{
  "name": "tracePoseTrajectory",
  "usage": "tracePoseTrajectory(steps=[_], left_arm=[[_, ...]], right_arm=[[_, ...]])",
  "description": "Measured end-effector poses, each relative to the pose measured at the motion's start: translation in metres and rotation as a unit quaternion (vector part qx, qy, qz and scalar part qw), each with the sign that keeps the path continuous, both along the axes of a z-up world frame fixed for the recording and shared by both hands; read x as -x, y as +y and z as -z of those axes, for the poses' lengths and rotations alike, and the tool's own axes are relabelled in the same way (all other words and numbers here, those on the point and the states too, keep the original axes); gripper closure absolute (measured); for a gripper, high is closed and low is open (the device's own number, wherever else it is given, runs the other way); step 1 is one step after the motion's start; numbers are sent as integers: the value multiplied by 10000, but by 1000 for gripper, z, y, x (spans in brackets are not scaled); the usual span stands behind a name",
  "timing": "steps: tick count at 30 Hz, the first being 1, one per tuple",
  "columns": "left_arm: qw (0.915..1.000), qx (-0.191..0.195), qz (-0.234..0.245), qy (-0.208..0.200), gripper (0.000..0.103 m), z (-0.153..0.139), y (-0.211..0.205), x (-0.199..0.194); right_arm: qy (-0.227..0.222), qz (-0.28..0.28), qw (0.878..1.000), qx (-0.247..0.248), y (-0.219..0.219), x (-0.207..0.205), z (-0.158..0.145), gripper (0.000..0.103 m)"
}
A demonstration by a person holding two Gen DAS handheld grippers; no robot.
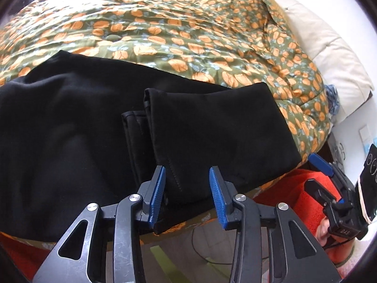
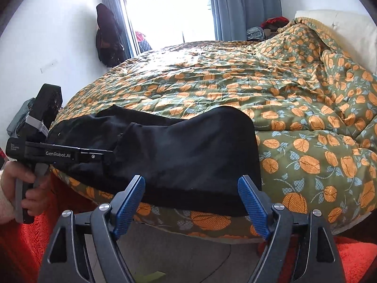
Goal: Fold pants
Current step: 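Grasp the stacked trouser hems with the left tool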
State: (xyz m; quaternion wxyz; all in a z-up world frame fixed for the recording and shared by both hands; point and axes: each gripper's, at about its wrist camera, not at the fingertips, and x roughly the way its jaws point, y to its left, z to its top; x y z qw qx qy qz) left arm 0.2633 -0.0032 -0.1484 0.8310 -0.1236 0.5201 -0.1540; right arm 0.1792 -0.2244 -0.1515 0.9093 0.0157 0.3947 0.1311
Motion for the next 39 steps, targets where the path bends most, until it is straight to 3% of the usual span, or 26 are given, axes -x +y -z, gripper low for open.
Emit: tracePoseTrajectory(steps=[2, 7, 10, 13, 15, 21, 24, 25, 27, 28, 29, 36, 39], left_arm=[[9999, -85, -101, 11, 55, 2, 2, 0], [9998, -44, -133, 158, 58, 10, 1, -2], [9996, -163, -32, 244, 98, 13, -6, -7], [9997, 115, -145, 136, 101, -3, 1, 1], [9997, 88, -231, 9, 101, -15, 10, 11], [9978, -33, -380, 549, 100, 18, 18, 13], [9982, -181, -366, 440, 93, 10, 14, 14], [9983, -248, -393, 357, 86, 4, 15, 15], [9983, -236, -517, 105, 60, -9, 22, 17], [9980, -243, -591, 11, 40, -12, 26, 18], [9975, -275, -650, -46, 36, -13, 28, 15], [9972, -302, -465, 495, 37, 19, 17, -22], [9979, -399, -286, 418, 43, 19, 8, -24]], right_arm=[[-13, -48, 10000, -62, 0, -1, -1, 22], [21, -89, 9998, -153, 4, -5, 4, 22], [18, -75, 9998, -171, 4, -6, 5, 22], [-34, 0, 9999, -155, 2, -4, 3, 22], [-82, 54, 9998, -164, 0, -2, 1, 22], [45, 64, 9998, -176, 0, -8, 7, 22], [59, -1, 9999, -122, 5, -9, 8, 22], [35, -33, 9999, -102, 7, -9, 8, 22], [-1, -83, 9999, -62, 10, -7, 7, 22], [6, -97, 9999, -53, 11, -7, 8, 22], [27, -106, 9999, -50, 11, -8, 9, 22], [35, -65, 9999, -93, 9, -9, 9, 22], [-14, -24, 9999, -116, 7, -8, 7, 22]])
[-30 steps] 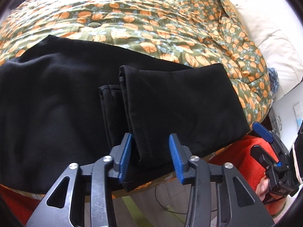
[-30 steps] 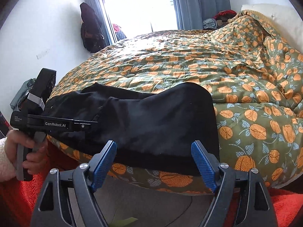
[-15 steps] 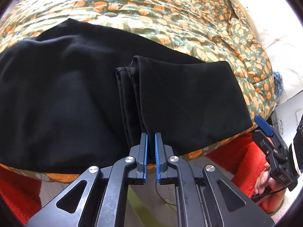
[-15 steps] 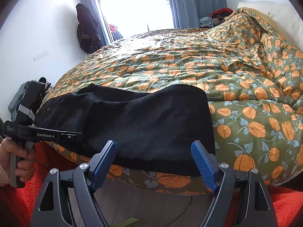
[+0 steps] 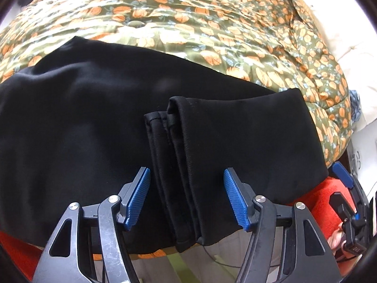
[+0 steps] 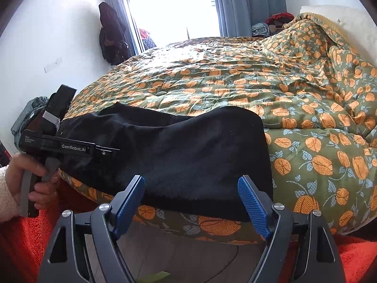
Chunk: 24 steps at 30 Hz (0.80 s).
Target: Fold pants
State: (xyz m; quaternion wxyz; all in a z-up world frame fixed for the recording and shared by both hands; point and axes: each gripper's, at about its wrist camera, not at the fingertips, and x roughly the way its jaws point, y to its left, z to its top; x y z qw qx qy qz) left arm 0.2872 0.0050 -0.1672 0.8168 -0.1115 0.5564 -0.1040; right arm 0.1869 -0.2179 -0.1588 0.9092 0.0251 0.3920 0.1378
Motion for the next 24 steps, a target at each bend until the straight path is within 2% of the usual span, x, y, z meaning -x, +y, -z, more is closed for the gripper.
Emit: tracePoseTrajectory(steps=[2, 7, 9, 10, 13, 15, 16, 17, 18, 19, 20, 24], left_arm=[[9998, -108, 121, -70, 91, -1, -7, -3], [9983, -39, 70, -574, 94, -30, 5, -5], [9979, -61, -34, -639, 94, -35, 15, -5], [9979, -105, -48, -636, 94, -34, 19, -3], [9987, -234, -24, -446, 94, -19, 25, 3], [9986, -338, -20, -397, 94, -10, 23, 4], [9984, -371, -23, -417, 94, -8, 22, 4], [9983, -398, -40, -420, 93, -7, 20, 3], [9984, -389, -53, -395, 93, -7, 20, 2], [9985, -393, -61, -390, 92, -7, 19, 1], [9984, -402, -57, -404, 90, -7, 19, 2], [9985, -347, -109, -421, 83, -4, 21, 3]], right_arm=[[-52, 40, 10000, -53, -3, 1, -2, 22], [-79, 214, 9996, -185, -16, -4, -8, 23], [-140, 331, 9988, -333, -28, -9, -15, 36], [-192, 405, 9985, -327, -34, -14, -19, 39], [-152, 400, 9987, -268, -45, -37, -23, 57], [130, 193, 9993, -279, -44, -56, -12, 66], [398, 41, 9986, -346, -42, -65, 2, 66], [917, -181, 9948, -409, -38, -77, 23, 66], [1403, -303, 9893, -247, -33, -85, 44, 67], [1533, -331, 9876, -21, -30, -87, 54, 69], [1418, -332, 9893, -2, -30, -87, 51, 72], [864, -170, 9950, -464, -38, -99, 8, 72]])
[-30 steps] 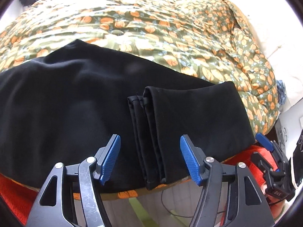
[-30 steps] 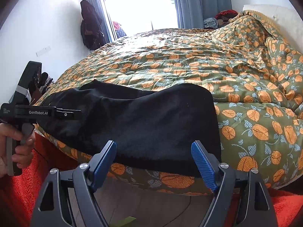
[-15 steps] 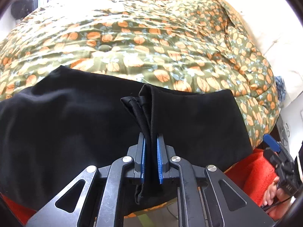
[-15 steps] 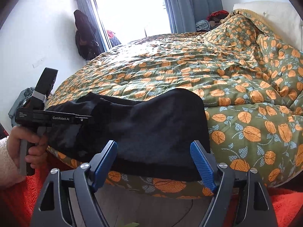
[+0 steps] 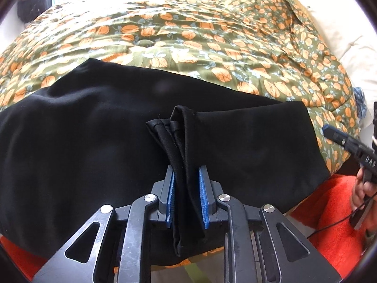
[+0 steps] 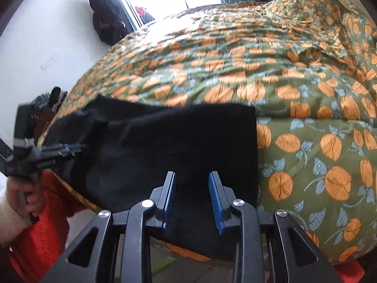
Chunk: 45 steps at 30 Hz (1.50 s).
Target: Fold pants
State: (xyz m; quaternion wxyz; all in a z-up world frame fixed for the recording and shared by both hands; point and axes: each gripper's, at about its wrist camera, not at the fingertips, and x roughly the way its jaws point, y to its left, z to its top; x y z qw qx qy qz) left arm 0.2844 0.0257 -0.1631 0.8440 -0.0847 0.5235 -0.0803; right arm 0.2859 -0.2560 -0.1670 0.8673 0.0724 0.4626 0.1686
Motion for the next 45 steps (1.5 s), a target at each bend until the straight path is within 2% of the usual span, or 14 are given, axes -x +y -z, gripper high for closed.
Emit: tracePoseTrajectory(steps=[3, 7, 8, 11, 12, 15, 17, 21, 26, 32, 38, 41, 43, 45], left_arm=[[9999, 82, -68, 95, 73, 7, 0, 0], [9998, 3, -113, 171, 49, 4, -1, 2], [9997, -20, -174, 181, 42, -1, 0, 4], [9991, -84, -378, 164, 22, -14, 6, 13], [9988, -180, -437, 134, 20, -18, 6, 17], [9970, -553, -520, 160, 19, -18, 5, 22], [9955, -740, -559, 195, 19, -16, 5, 22], [9940, -875, -628, 208, 19, -15, 8, 24], [9927, -1016, -618, 202, 19, -14, 8, 27], [9935, -872, -689, 265, 19, -14, 18, 32], [9902, -385, -1301, 329, 19, -22, 75, 49], [9813, -164, -1900, 261, 19, -33, 127, 66], [9672, 40, -2534, 186, 19, -44, 173, 84], [9475, 161, -3190, 169, 19, -51, 217, 105]], right_arm=[[-106, 120, 9997, 173, 1, -24, -5, 72], [950, 250, 9941, 451, -7, -55, 52, 71], [820, 307, 9953, 423, -11, -51, 49, 76], [265, 362, 9984, 357, -10, -25, 12, 75], [73, 269, 9992, 279, -6, -12, -1, 75], [-233, 49, 9996, 168, 11, 25, -17, 72], [-99, -31, 9999, 94, 24, 37, -5, 72], [545, 20, 9979, 339, 35, 40, 43, 71], [501, -5, 9979, 404, 34, 41, 46, 71], [500, 21, 9980, 381, 33, 41, 49, 71], [506, 28, 9980, 366, 34, 41, 50, 71], [510, 37, 9981, 348, 35, 40, 50, 69], [503, 19, 9982, 337, 36, 40, 50, 66], [486, 8, 9981, 386, 38, 40, 50, 64]])
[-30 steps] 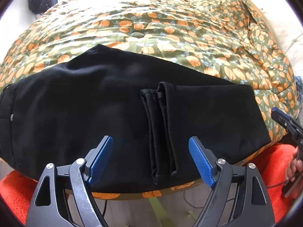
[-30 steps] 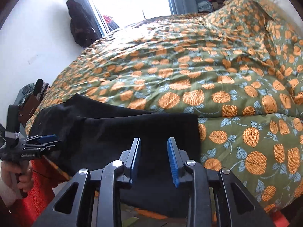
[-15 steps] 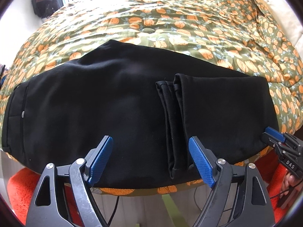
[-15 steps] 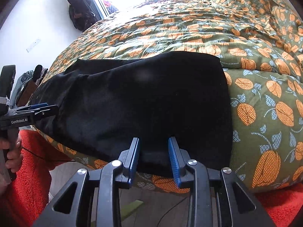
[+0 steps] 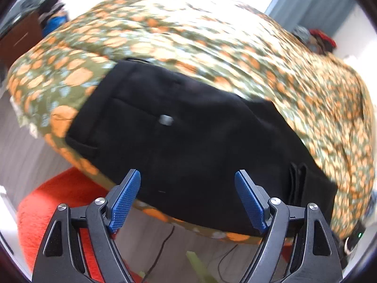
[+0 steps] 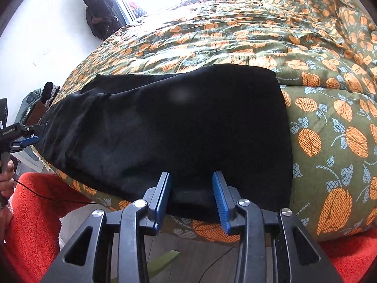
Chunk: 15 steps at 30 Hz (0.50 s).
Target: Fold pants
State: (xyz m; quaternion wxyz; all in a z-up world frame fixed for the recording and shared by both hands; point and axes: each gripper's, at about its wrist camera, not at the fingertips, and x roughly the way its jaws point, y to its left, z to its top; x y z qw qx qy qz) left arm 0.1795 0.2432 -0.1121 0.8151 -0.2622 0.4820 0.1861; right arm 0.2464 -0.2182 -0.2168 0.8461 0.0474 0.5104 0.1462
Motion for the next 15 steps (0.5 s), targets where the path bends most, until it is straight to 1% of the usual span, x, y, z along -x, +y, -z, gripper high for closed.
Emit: tracePoseTrajectory(steps=[2, 4, 5, 8, 9, 10, 11, 12, 13, 14, 15], left_arm=[[9982, -54, -581, 130, 19, -1, 37, 19], [9949, -93, -959, 308, 19, 2, 67, 32], [9936, -25, -1068, 371, 19, 5, 79, 35], [9918, 319, -1113, 546, 16, 26, 98, 33], [9911, 457, -1101, 595, 16, 34, 100, 30], [9907, 550, -1092, 599, 19, 40, 103, 27], [9907, 592, -1068, 595, 40, 43, 101, 25], [9917, 636, -998, 493, 59, 43, 98, 24], [9927, 685, -930, 337, 74, 38, 97, 23], [9938, 528, -949, 225, 83, 29, 96, 24], [9950, 411, -910, 91, 87, 20, 95, 22]], right_arm=[[-8, -5, 10000, 20, 1, -1, 0, 62], [-12, -5, 10000, 21, 2, -1, 0, 61], [-11, -6, 10000, 23, 2, -1, 0, 60], [-20, -8, 10000, 54, 4, -2, -1, 58], [-23, -8, 10000, 60, 5, -2, -1, 58], [-25, -5, 10000, 67, 5, -2, -1, 57], [-29, -3, 10000, 74, 6, -2, -1, 57], [-34, 1, 10000, 76, 6, -2, -1, 57], [-42, 6, 10000, 75, 6, -2, -1, 57], [-52, 8, 10000, 81, 6, -1, -2, 57], [-61, 2, 9999, 91, 7, -1, -2, 57]])
